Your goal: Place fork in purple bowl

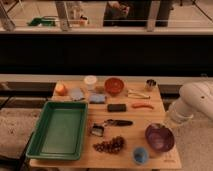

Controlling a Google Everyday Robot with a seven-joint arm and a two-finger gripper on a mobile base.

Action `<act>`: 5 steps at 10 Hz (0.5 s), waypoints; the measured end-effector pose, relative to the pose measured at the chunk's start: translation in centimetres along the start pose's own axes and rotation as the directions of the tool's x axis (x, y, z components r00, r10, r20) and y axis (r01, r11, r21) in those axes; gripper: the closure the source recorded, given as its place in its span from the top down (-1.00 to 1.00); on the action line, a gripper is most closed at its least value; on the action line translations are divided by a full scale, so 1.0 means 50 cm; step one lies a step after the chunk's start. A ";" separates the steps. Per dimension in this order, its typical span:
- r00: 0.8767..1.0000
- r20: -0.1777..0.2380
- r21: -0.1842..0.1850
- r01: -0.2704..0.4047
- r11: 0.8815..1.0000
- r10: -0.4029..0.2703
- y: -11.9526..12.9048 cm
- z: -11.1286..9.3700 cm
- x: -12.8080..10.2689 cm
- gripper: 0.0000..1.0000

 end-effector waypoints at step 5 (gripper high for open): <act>0.997 -0.080 0.023 -0.002 1.000 0.003 0.021 0.003 0.017 -0.95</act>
